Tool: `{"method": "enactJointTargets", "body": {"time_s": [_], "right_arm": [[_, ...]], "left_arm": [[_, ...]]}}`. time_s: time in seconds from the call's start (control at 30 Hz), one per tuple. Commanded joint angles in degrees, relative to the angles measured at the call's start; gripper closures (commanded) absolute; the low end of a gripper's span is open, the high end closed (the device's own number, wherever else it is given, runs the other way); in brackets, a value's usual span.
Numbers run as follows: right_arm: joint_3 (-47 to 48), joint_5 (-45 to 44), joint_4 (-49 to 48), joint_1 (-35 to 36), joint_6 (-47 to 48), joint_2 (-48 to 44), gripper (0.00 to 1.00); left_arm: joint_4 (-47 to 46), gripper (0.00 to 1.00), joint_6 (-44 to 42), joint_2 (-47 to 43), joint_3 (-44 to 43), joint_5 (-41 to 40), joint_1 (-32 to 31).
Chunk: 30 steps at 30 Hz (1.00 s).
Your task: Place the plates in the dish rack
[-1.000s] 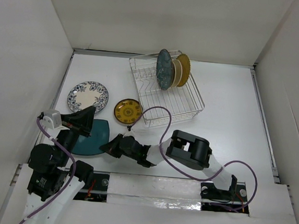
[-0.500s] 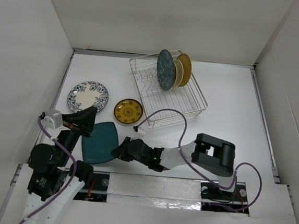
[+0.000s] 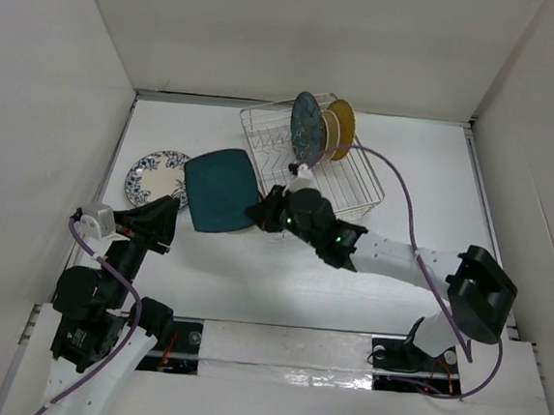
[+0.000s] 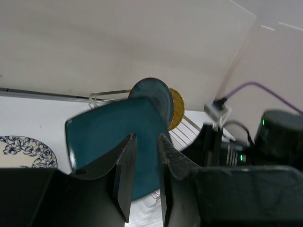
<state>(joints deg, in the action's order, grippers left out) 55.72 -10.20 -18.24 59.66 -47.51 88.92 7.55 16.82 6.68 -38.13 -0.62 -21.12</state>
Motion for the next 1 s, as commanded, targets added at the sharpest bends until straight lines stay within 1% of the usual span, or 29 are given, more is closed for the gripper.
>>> {"method": "enactJointTargets", "body": {"time_s": [0.0, 0.03, 0.07, 0.1, 0.13, 0.17, 0.2, 0.23, 0.27, 0.33, 0.47, 0.63, 0.8, 0.9, 0.97], "right_arm": [[13.4, 1.3, 1.6, -7.6, 12.5, -5.0, 1.00], [16.2, 2.0, 4.3, -9.5, 14.8, -4.5, 1.00], [19.2, 3.8, 9.5, -11.5, 18.8, -2.7, 1.00], [25.5, 4.6, 12.3, -14.8, 20.5, -1.5, 1.00], [28.6, 4.5, 15.2, -16.3, 22.3, -0.3, 1.00], [31.3, 3.6, 20.2, -17.5, 25.6, 1.0, 1.00], [34.0, 2.8, 22.2, -19.9, 26.8, 3.5, 1.00], [38.6, 2.2, 23.9, -21.1, 27.9, 4.8, 1.00], [40.8, 1.8, 26.9, -22.3, 29.4, 6.1, 1.00], [45.8, 1.3, 29.0, -24.8, 30.5, 9.2, 1.00], [53.0, -6.0, 33.6, -25.9, 35.3, 13.4, 1.00], [58.5, -8.0, 36.7, -26.5, 37.8, 17.3, 1.00], [63.0, -13.3, 40.5, -26.5, 39.7, 21.0, 1.00], [62.8, -15.9, 40.7, -25.9, 40.3, 21.3, 1.00], [62.6, -19.2, 40.7, -25.3, 41.3, 21.2, 1.00]], "left_arm": [[-2.4, 0.79, -0.3, -0.1, -0.6, 0.2, 0.2], [-2.4, 0.78, -0.4, 0.2, -0.6, 0.4, 0.2], [-2.3, 0.78, -0.5, 0.5, -0.7, 0.4, 0.2], [-2.2, 0.78, -0.6, 1.2, -0.7, 0.4, 0.2], [-2.3, 0.78, -0.6, 1.5, -0.7, 0.4, 0.2], [-2.3, 0.78, -0.6, 1.9, -0.7, 0.4, 0.2], [-2.2, 0.78, -0.7, 2.5, -0.8, 1.9, 0.2], [-2.2, 0.78, -0.7, 2.7, -0.8, 2.2, 0.2], [-2.1, 0.78, -0.7, 3.1, -0.9, 2.3, 0.2], [-1.9, 0.78, -0.7, 3.5, -1.0, 2.4, 0.2], [-2.0, 0.77, -0.8, 3.8, -0.8, 2.0, 0.2], [-2.0, 0.77, -0.8, 5.2, -0.9, 2.4, 0.2], [-1.8, 0.77, -0.9, 6.2, -1.0, 2.3, 0.2], [-1.8, 0.77, -0.9, 6.5, -1.0, 2.1, 0.2], [-1.8, 0.77, -0.9, 6.6, -1.0, 2.0, 0.2]]}}
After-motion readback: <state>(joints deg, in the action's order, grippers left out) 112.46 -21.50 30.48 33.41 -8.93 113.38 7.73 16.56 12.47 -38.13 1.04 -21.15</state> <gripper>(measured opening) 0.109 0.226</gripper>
